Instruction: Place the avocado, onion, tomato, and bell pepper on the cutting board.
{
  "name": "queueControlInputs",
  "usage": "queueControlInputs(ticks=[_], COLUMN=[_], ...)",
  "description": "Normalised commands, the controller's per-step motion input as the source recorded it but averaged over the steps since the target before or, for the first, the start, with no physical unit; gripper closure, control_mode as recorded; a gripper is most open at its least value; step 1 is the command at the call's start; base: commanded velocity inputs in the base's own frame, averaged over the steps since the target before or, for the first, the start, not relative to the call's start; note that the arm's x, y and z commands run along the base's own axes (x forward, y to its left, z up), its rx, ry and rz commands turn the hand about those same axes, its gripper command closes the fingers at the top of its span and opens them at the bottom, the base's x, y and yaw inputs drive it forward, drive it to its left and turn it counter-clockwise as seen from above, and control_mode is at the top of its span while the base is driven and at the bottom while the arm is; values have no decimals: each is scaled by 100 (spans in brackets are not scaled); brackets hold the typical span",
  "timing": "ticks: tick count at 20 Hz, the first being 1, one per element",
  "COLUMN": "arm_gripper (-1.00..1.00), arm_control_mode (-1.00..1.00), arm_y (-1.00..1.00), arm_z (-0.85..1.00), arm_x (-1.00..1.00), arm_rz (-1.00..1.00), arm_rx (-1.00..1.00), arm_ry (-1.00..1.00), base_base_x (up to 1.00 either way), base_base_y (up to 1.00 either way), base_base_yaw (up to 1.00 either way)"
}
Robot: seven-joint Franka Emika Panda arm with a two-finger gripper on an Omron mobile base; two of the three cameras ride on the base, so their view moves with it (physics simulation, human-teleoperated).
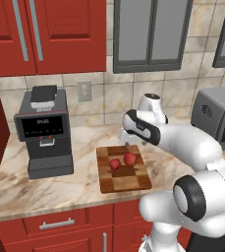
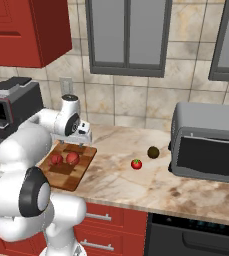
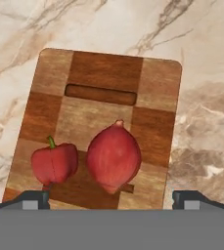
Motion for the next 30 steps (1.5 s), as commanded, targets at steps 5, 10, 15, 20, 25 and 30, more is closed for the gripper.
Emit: queueControlInputs(ticks=[5, 10, 15, 20, 25, 30], arm_gripper=[-100, -100, -100, -100, -100, -100], arm_control_mode=[-100, -100, -100, -100, -100, -100], arm_y=[-51, -64, -58, -50, -41, -32], arm_z=[53, 38, 31, 22, 10, -1], arm_x=[-45, -53, -24, 0, 0, 0], arm_rz=[-3, -9, -19, -24, -19, -3], arm_rx=[0, 0, 0, 0, 0, 0], arm_ry=[-2, 0, 0, 0, 0, 0], base_base_x=[0, 0, 0, 0, 0, 0], base_base_y=[0, 0, 0, 0, 0, 0], base_base_yaw=[0, 0, 0, 0, 0, 0])
